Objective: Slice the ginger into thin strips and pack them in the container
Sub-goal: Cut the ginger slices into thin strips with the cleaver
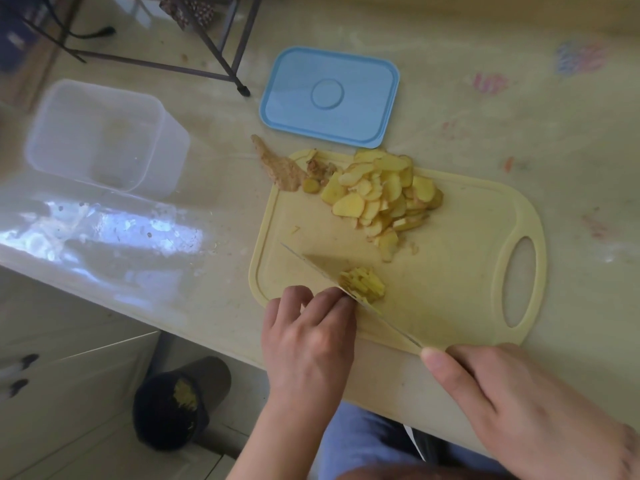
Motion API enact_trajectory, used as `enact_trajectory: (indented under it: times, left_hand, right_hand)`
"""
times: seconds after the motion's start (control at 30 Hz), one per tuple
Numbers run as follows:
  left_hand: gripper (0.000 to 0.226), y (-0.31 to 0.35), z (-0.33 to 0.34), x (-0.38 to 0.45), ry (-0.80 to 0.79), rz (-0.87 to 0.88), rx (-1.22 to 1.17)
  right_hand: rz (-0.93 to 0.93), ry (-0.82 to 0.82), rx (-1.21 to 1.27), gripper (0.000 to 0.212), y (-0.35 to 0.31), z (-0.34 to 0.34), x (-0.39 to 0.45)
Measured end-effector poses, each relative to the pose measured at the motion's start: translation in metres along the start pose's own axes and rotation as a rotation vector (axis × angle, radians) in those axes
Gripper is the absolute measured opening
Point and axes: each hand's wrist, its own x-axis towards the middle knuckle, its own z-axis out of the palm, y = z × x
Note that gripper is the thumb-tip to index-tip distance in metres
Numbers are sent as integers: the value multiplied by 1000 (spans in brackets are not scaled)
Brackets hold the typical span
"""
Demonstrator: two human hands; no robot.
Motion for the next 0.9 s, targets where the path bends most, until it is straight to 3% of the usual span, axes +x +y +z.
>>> enact_trajectory:
  times: [0.7, 0.8, 0.9]
  left_hand:
    - [9, 5, -2, -11, 12, 3, -72]
    - [7, 6, 0, -12, 25, -18, -197]
    - [12, 2, -4, -17, 82, -182, -419]
  right_hand:
    - [-54, 93, 14, 79, 2, 15, 11]
    - [-66, 101, 38, 79, 0, 16, 18]
    - [-85, 99, 103, 78, -2, 14, 12]
